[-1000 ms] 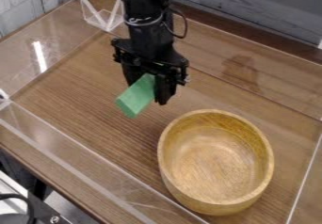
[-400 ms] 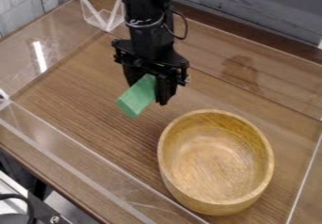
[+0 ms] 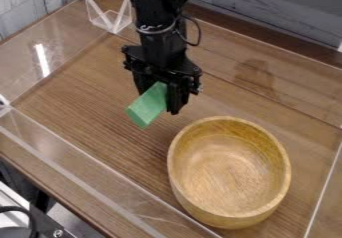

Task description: Remove the green block from inside the brown bowl and put it on the table

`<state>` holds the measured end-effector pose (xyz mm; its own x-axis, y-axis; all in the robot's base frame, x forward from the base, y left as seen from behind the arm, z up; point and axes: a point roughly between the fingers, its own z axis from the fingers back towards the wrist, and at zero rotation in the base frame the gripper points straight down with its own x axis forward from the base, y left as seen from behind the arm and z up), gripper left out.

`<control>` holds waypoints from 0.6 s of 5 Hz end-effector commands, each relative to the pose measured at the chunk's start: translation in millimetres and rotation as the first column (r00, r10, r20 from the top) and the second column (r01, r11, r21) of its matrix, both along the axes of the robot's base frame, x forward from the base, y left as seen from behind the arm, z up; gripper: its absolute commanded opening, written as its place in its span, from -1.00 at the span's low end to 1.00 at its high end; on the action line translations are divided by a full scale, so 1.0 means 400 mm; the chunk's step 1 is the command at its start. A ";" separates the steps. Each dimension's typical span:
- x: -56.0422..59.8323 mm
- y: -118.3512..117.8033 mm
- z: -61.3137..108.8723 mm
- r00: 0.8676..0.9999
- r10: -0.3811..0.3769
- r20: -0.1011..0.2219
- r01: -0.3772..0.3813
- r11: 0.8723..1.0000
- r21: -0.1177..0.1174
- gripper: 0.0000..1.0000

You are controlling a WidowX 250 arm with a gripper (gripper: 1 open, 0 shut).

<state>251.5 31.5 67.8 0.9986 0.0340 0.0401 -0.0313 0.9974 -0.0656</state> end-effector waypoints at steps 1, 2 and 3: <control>0.016 0.031 0.006 1.000 0.000 0.030 0.000 1.000 0.011 -1.00; 0.024 0.050 -0.007 1.000 0.001 0.030 -0.002 1.000 0.014 -1.00; 0.035 0.063 -0.014 0.999 0.006 0.033 -0.007 1.000 0.014 -1.00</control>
